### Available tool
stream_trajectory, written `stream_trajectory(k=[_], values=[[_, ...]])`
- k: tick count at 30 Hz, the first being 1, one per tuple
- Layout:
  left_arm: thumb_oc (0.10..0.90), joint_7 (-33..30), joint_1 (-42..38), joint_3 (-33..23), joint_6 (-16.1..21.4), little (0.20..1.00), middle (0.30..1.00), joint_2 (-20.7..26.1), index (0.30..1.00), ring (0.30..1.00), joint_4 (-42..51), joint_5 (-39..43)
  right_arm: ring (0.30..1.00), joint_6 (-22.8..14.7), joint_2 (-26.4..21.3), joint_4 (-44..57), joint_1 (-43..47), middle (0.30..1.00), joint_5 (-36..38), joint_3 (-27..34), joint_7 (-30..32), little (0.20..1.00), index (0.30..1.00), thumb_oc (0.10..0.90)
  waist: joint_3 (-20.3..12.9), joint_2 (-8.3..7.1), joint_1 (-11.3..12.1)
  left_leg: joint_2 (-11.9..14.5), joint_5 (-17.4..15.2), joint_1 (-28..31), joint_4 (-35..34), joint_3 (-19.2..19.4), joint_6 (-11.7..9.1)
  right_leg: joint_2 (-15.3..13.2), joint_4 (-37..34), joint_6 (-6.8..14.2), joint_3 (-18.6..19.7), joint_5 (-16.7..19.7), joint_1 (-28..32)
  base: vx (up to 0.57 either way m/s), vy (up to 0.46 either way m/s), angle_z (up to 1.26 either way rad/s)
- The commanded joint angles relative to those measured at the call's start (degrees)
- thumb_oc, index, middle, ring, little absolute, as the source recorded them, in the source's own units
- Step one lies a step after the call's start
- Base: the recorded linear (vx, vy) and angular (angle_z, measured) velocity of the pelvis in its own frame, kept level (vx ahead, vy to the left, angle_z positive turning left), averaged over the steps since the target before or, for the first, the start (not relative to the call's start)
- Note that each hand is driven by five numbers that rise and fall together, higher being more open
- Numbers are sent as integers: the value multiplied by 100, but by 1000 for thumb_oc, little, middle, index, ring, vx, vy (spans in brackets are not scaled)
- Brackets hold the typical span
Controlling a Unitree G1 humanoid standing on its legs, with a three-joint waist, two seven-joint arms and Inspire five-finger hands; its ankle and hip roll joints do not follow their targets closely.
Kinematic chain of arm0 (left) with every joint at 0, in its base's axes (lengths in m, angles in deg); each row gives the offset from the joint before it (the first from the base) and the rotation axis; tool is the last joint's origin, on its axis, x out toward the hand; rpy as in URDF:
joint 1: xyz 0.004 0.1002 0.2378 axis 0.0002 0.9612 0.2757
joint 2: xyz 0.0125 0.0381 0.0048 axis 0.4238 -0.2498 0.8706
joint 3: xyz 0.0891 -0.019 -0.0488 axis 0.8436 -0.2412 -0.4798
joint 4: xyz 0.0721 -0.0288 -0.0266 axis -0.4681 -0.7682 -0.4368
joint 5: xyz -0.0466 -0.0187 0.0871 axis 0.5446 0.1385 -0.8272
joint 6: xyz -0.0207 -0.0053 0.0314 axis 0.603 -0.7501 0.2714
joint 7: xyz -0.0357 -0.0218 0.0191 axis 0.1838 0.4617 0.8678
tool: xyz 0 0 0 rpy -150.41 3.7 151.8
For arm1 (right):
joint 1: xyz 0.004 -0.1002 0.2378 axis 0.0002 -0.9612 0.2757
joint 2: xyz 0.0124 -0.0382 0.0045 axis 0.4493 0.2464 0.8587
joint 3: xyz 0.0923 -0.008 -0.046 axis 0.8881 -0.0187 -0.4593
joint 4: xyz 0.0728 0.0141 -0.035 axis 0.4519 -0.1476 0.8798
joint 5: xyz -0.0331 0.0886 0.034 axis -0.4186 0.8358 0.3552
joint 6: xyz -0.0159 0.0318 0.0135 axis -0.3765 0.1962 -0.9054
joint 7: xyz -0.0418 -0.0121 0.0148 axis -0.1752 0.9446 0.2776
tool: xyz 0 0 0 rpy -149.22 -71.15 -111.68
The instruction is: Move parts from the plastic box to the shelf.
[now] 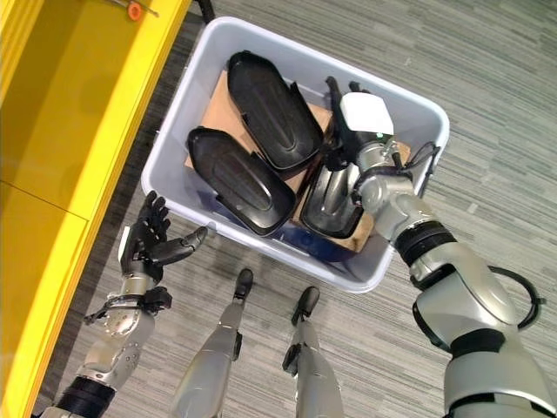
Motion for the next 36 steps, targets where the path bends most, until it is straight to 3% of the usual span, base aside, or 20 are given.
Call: stream_trajectory(k=[1,8,11,19,22,26,31,33,34,36], values=[[900,-36,-194,-27,210,1000,1000,258,1000,1000,425,-258,1000,-114,-203,358,212,1000,-174,301,292,1000,1000,900,-198,-316,-45,272,-357,399,-67,337,-121,-559,5,671,355,-235,486,-22,9,-12],[900,-95,-94,-175,129,1000,1000,224,1000,1000,420,-383,1000,-176,-100,1454,-621,1000,-144,905,256,1000,1000,900,-223,-466,-169,295,-386,452,-67,387,-114,-551,4,680,396,-221,505,-4,1,-4],[900,-153,-4,-259,71,1000,1000,154,1000,1000,411,-467,1000,-351,236,2221,-1414,1000,154,1508,350,1000,1000,900,-261,-574,-276,312,-409,509,-67,434,-99,-540,1,689,440,-206,526,-6,0,-4],[900,-247,98,-322,20,1000,1000,87,1000,1000,448,-532,1000,-663,772,3145,-2402,1000,701,2136,509,1000,1000,900,-316,-706,-345,321,-427,543,-67,477,-81,-540,1,720,461,-185,526,-4,2,-5],[900,-237,141,-299,-8,1000,1000,63,1000,1000,423,-513,1000,-1009,1062,3490,-2785,1000,1527,2345,464,1000,1000,900,-332,-741,-368,325,-426,561,-67,489,-73,-552,1,730,459,-169,530,0,0,0],[900,-226,244,-256,-23,1000,1000,32,1000,1000,400,-356,1000,-1683,1679,3810,-3327,1000,3641,2525,66,1000,1000,900,-366,-776,-414,318,-420,592,-67,542,-67,-562,1,735,488,-150,541,0,0,0],[900,-176,306,-207,-39,1000,1000,0,1000,1000,342,-186,1000,-2138,2123,3983,-3696,1000,5605,2528,-525,1000,1000,900,-372,-780,-446,308,-427,638,-67,552,-72,-575,1,730,505,-139,571,0,0,0],[900,-173,317,-202,-30,1000,1000,-10,1000,1000,316,-150,1000,-2189,2190,3970,-3726,1000,5801,2509,-565,1000,1000,900,-374,-779,-449,304,-432,646,-67,556,-73,-576,1,729,505,-136,573,0,0,0],[900,-157,314,-191,-22,1000,1000,-22,1000,1000,313,-102,1000,-2285,2377,3950,-3803,1000,6421,2465,-746,1000,1000,900,-374,-769,-449,304,-432,655,-67,565,-75,-583,1,730,510,-130,576,-4,7,-5],[900,-152,326,-187,-12,1000,1000,-36,1000,1000,276,-55,1000,-2315,2468,3905,-3872,1000,6733,2440,-844,1000,1000,900,-373,-773,-459,308,-435,665,-67,577,-75,-582,1,729,512,-126,579,-3,6,-7]])
